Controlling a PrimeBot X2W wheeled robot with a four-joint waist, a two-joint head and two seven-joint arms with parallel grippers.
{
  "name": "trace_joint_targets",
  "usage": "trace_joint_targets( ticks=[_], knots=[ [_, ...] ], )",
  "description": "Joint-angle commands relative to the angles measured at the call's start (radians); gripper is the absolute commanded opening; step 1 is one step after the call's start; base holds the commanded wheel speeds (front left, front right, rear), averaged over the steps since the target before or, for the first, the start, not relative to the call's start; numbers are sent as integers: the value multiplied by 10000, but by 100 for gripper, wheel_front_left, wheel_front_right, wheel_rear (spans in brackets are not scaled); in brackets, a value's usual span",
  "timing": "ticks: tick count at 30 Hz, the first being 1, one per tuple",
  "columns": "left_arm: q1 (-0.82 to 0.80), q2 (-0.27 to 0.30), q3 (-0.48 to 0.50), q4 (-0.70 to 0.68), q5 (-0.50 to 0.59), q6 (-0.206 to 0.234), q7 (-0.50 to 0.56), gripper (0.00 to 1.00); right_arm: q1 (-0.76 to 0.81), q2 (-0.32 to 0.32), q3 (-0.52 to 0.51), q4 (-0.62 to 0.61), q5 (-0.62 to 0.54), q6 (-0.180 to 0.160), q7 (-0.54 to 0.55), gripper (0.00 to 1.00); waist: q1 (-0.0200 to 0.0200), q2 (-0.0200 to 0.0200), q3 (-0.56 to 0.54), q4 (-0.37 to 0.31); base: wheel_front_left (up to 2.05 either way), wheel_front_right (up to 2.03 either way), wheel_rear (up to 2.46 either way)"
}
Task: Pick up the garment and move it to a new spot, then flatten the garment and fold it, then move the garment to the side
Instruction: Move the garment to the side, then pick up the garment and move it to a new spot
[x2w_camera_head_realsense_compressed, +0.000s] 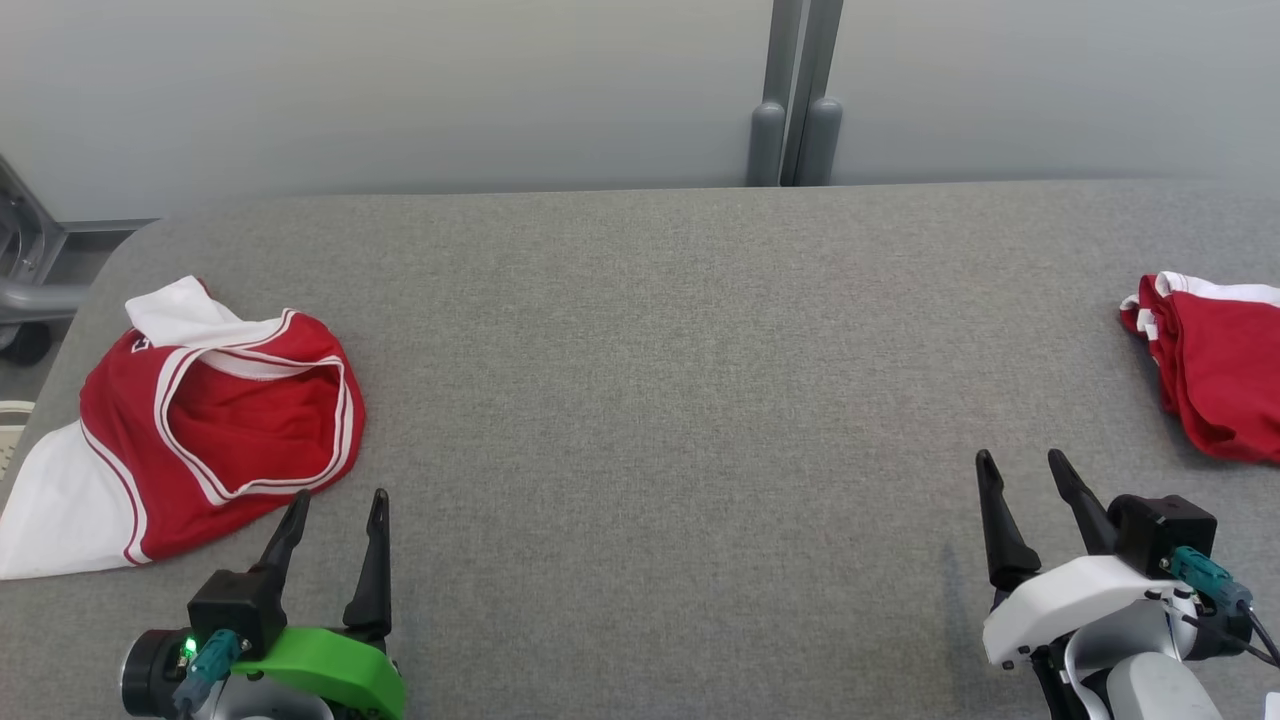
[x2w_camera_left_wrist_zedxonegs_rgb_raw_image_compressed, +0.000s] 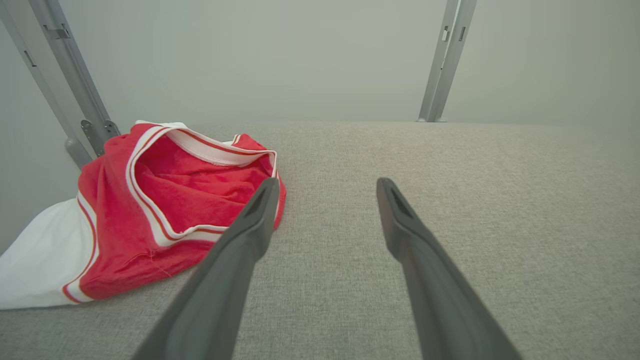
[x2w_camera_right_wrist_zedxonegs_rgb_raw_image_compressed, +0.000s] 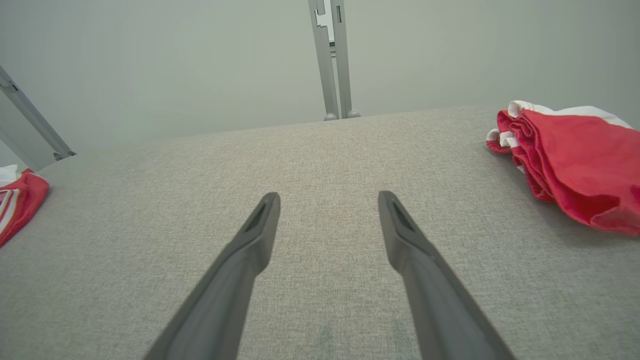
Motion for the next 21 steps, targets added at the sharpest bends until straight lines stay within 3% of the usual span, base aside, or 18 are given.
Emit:
trace_joint_targets(
  ticks=[1, 12, 21],
  knots=[
    [33, 49, -3, -1, 118, -1, -77, 100, -44, -9, -1, 38, 70, -11, -60, 100, 1, 0, 16, 17, 0, 0, 0],
    [-78, 73, -74, 130, 59, 11, -74, 100, -94, -10, 225, 183, 189, -11, -58, 100, 1, 0, 27, 397, 0, 0, 0],
    [90, 179, -7, 154, -10, 136, -79, 100, 67, -11, 520, 267, 312, -12, -143, 100, 1, 0, -131, 1637, 0, 0, 0]
  ],
)
